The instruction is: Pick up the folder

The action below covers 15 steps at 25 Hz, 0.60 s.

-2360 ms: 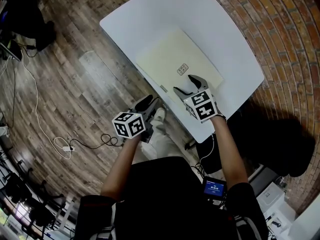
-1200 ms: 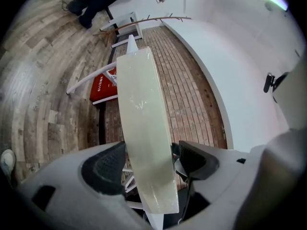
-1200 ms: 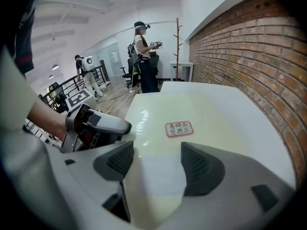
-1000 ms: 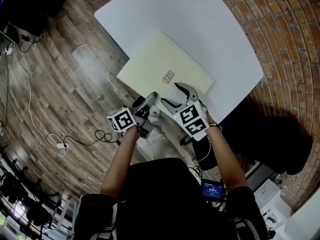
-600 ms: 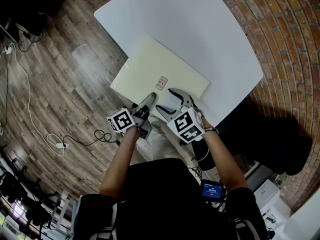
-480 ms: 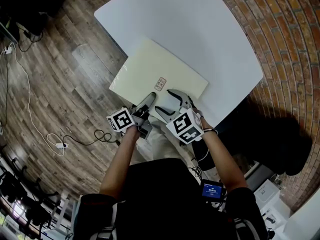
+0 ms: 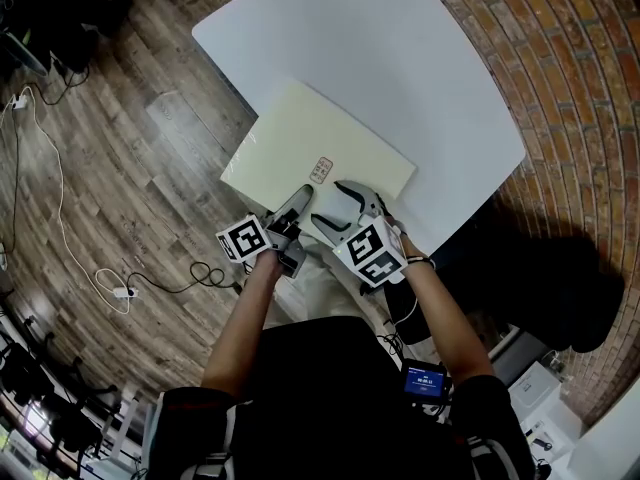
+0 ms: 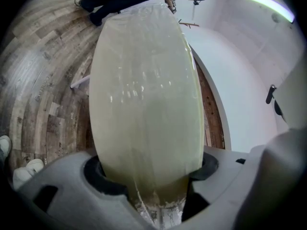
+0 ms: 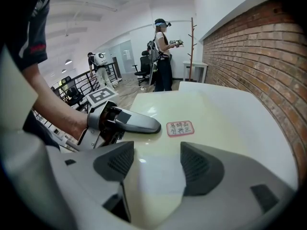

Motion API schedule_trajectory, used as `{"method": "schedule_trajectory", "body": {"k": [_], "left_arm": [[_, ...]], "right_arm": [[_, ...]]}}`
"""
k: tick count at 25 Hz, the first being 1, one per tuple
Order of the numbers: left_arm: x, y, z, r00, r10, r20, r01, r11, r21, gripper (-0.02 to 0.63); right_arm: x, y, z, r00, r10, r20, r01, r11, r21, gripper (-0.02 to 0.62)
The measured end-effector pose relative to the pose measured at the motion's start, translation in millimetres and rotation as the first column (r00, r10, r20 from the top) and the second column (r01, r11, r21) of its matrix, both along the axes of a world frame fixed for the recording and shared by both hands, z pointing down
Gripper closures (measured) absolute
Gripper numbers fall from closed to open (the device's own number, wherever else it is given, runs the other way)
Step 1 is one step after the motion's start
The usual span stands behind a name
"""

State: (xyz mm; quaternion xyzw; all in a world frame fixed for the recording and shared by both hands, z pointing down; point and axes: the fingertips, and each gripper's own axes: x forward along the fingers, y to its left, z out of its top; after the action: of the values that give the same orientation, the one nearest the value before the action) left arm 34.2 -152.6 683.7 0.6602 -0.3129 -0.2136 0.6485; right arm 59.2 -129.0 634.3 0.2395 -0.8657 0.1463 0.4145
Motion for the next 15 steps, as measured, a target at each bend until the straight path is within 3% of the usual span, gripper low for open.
{"method": "schedule_trajectory", "body": {"k": [15], "left_arm": [[-10.8,16.1,-3.0,0.999,-0.033,0.014,0.033,0.999,-0.041,0.300]], "right_arm": [[-7.6,11.8,-3.9,0.999,-0.021,0.029,0.022,0.999,-0.033,0.293]]}}
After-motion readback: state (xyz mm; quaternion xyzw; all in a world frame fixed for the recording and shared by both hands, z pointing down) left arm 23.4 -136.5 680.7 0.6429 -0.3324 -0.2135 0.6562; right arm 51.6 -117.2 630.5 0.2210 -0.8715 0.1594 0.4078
